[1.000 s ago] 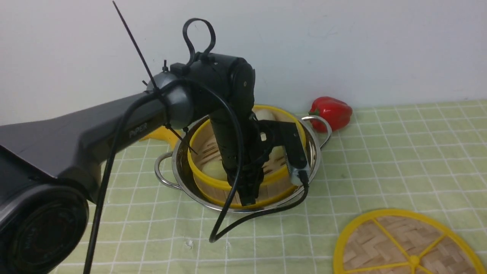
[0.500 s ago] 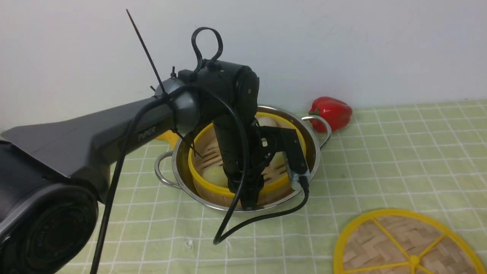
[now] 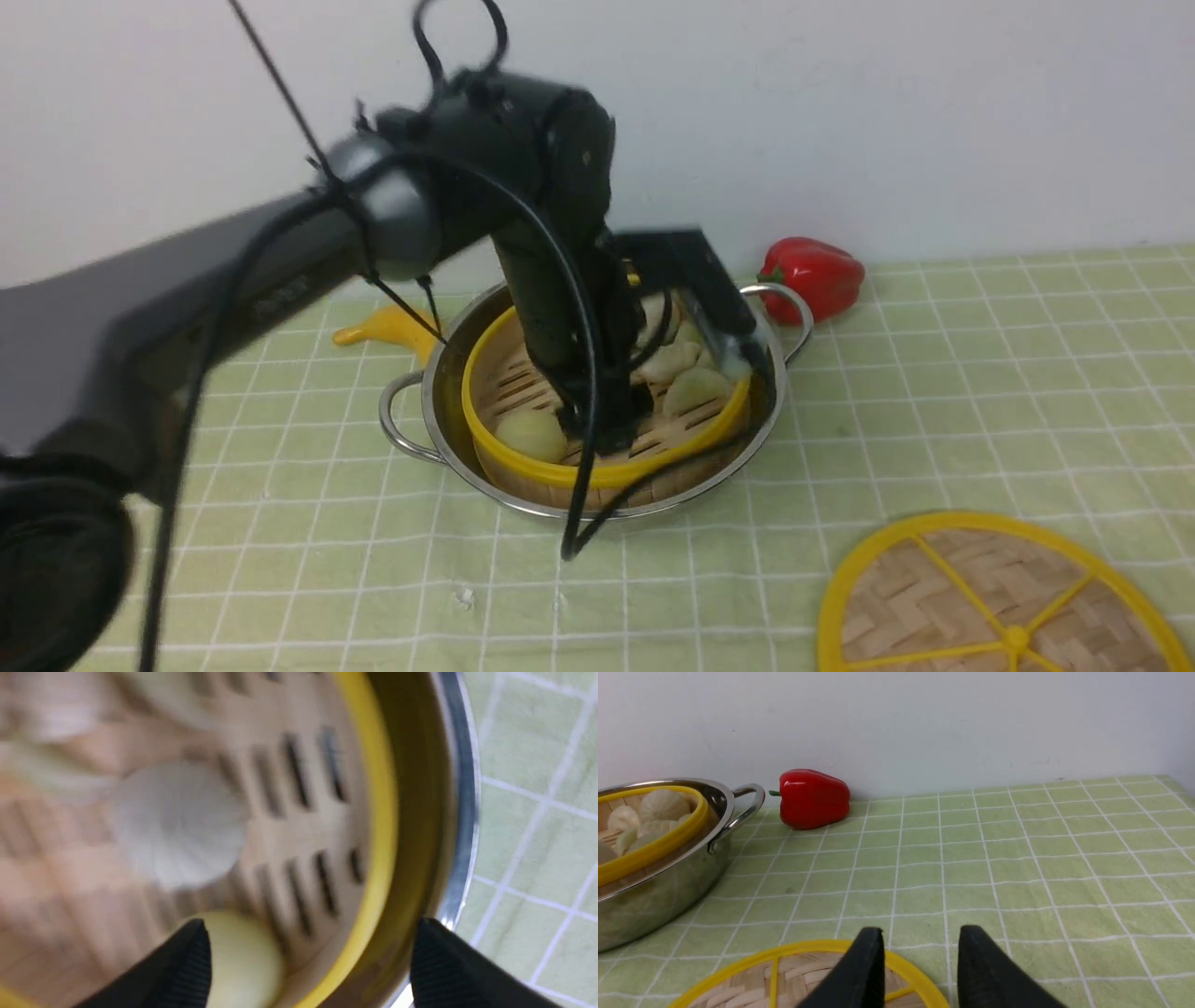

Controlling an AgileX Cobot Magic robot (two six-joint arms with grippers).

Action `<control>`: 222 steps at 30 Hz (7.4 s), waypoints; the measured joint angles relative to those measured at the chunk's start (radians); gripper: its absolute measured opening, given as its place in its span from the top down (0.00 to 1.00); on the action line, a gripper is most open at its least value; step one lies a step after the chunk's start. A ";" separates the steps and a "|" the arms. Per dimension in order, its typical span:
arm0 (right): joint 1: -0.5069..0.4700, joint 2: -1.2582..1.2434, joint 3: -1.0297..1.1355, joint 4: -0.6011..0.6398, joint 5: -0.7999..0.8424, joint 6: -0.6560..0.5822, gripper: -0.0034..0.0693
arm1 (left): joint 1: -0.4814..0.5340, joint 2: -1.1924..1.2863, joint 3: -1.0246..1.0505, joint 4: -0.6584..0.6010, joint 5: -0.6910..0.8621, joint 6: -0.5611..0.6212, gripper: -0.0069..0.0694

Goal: Place the steamer in the pot on the green tablecloth, and put the lid on the steamer.
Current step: 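Place the bamboo steamer basket with dumplings into the steel pot with the left gripper, then move the gripper down to the bamboo steamer lid and grasp its center knob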

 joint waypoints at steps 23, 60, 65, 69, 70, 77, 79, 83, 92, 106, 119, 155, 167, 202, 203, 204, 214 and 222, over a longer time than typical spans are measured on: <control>0.000 0.000 0.000 0.000 0.000 0.000 0.62 | 0.031 -0.431 -0.085 0.128 0.007 -0.383 0.93; 0.000 0.000 0.000 0.003 0.000 0.000 0.62 | 0.804 -1.798 1.494 -0.180 -0.810 -0.411 0.84; 0.000 0.000 0.000 0.003 0.000 0.000 0.62 | 0.804 -1.941 1.657 -0.165 -0.852 -0.410 0.82; 0.000 0.000 0.000 0.003 0.000 0.000 0.62 | 0.804 -2.009 1.749 -0.163 -0.857 -0.401 0.81; 0.000 0.000 0.000 0.003 -0.001 0.000 0.62 | 0.804 -2.012 1.774 -0.162 -0.861 -0.401 0.81; 0.000 -0.001 0.000 0.003 0.000 0.000 0.62 | 0.804 -2.014 1.790 -0.158 -0.866 -0.400 0.80; 0.000 -0.001 0.000 0.003 0.000 0.000 0.62 | 0.804 -2.015 1.790 -0.156 -0.866 -0.400 0.80; 0.000 -0.001 0.000 0.003 0.000 0.000 0.62 | 0.804 -2.016 1.790 -0.156 -0.866 -0.400 0.78; 0.000 -0.001 0.000 0.003 0.000 0.000 0.62 | 0.804 -2.016 1.790 -0.156 -0.867 -0.400 0.76; 0.000 -0.001 0.000 0.003 0.000 0.000 0.62 | 0.804 -2.016 1.790 -0.156 -0.869 -0.400 0.76; 0.000 -0.001 0.000 0.071 -0.213 0.068 0.62 | 0.804 -2.016 1.790 -0.156 -0.869 -0.400 0.75; 0.000 0.393 -0.598 0.431 0.639 -0.463 0.62 | 0.769 -2.016 1.790 -0.156 -0.871 -0.400 0.68; 0.107 0.877 -0.682 0.486 0.685 -0.798 0.62 | 0.654 -2.016 1.790 -0.157 -0.872 -0.400 0.65; 0.292 1.617 -0.974 0.219 0.729 -0.494 0.62 | 0.654 -2.016 1.790 -0.157 -0.872 -0.400 0.59; 0.292 1.621 -0.974 0.219 0.729 -0.494 0.62 | 0.654 -2.016 1.790 -0.157 -0.872 -0.400 0.59; 0.292 1.636 -0.974 0.216 0.729 -0.492 0.62 | 0.654 -2.016 1.790 -0.157 -0.872 -0.400 0.59; 0.292 1.691 -0.974 0.175 0.735 -0.448 0.66 | 0.654 -2.017 1.790 -0.158 -0.872 -0.400 0.59; 0.292 1.691 -0.978 0.175 0.759 -0.429 0.75 | 0.654 -2.017 1.790 -0.158 -0.872 -0.400 0.59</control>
